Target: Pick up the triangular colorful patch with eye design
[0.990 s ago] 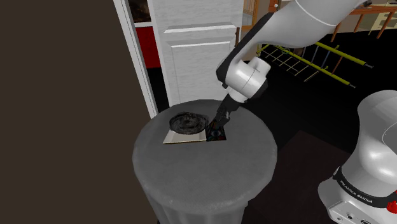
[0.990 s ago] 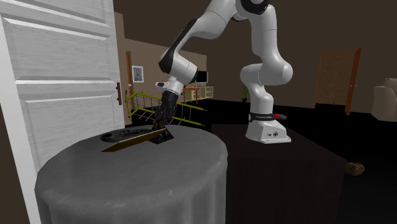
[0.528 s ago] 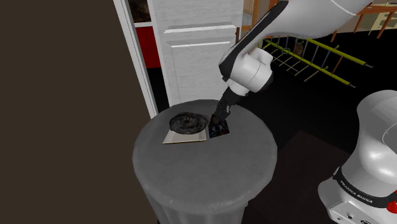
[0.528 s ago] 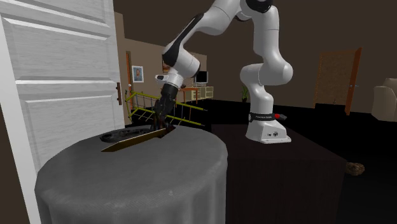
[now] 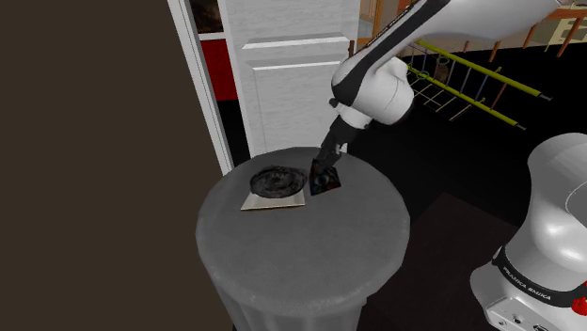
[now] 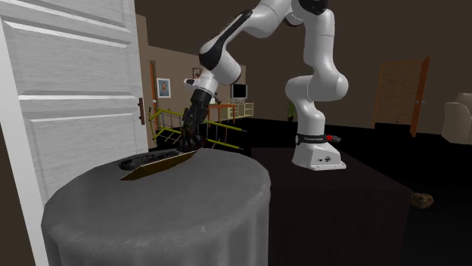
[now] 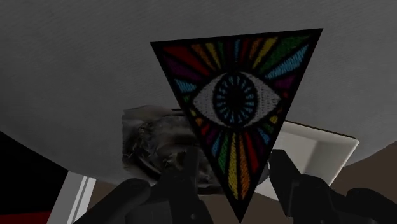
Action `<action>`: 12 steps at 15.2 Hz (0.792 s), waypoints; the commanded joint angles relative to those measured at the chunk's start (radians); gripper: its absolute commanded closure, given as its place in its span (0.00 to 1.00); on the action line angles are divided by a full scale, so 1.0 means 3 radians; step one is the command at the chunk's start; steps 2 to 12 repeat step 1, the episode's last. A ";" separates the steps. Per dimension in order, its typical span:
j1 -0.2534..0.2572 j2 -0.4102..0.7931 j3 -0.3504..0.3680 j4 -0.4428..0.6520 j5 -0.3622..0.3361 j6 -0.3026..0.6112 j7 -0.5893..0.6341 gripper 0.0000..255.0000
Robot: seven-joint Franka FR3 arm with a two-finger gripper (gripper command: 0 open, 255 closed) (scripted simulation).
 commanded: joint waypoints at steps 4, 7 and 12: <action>-0.0009 -0.0032 0.0002 -0.0006 -0.0068 -0.0002 0.0055 1.00; -0.0009 -0.0032 0.0002 -0.0006 -0.0068 -0.0002 0.0055 1.00; -0.0009 -0.0032 0.0002 -0.0006 -0.0068 -0.0002 0.0055 1.00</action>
